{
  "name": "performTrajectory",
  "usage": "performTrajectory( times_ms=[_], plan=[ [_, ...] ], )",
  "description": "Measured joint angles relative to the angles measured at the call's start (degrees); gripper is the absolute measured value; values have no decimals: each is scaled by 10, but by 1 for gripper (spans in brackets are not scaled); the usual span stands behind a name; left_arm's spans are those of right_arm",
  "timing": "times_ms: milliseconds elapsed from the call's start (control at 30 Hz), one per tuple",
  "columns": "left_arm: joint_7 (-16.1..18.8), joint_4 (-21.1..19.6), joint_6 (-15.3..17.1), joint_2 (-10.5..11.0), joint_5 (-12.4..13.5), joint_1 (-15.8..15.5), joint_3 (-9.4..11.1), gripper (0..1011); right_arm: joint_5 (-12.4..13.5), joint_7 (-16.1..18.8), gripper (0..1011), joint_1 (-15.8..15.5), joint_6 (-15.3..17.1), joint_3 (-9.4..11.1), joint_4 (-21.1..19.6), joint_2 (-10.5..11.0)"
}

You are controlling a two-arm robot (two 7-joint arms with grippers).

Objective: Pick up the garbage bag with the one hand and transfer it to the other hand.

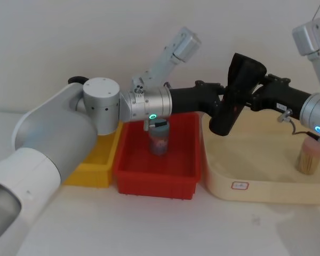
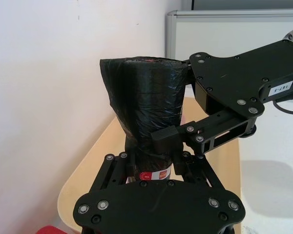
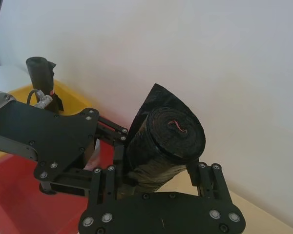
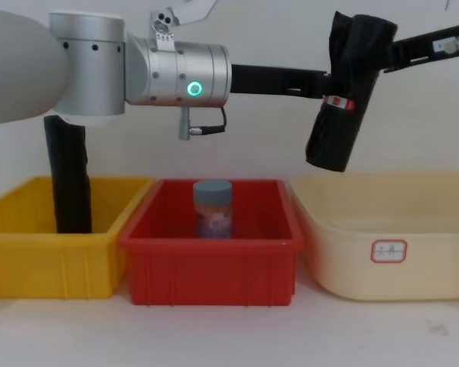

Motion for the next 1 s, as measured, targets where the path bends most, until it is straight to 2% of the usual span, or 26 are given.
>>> performTrajectory(
  times_ms=[300,567,667,700,733,867,967,1000],
  plan=[
    [-6,58,-24,-25,2,-20,-4,411,-3,8,738,6,-7,3,15,-2],
    [-10,88,-36,-36,3,-30,-8,410,-6,13,738,9,-10,5,23,-3],
    [-12,95,-39,-39,3,-33,-9,414,-6,14,789,10,-11,6,25,-4],
    [-12,97,-39,-39,3,-33,-9,442,-7,14,831,10,-11,6,25,-4],
    [-12,100,-40,-40,3,-34,-9,442,-7,14,831,10,-11,6,26,-4],
    [-13,106,-43,-41,4,-36,-10,585,-7,14,936,10,-12,7,27,-4],
    [-13,109,-44,-42,4,-37,-10,639,-7,15,1001,11,-12,7,28,-4],
    [-12,110,-44,-43,4,-37,-10,717,-7,15,1001,11,-12,7,28,-4]
  ],
)
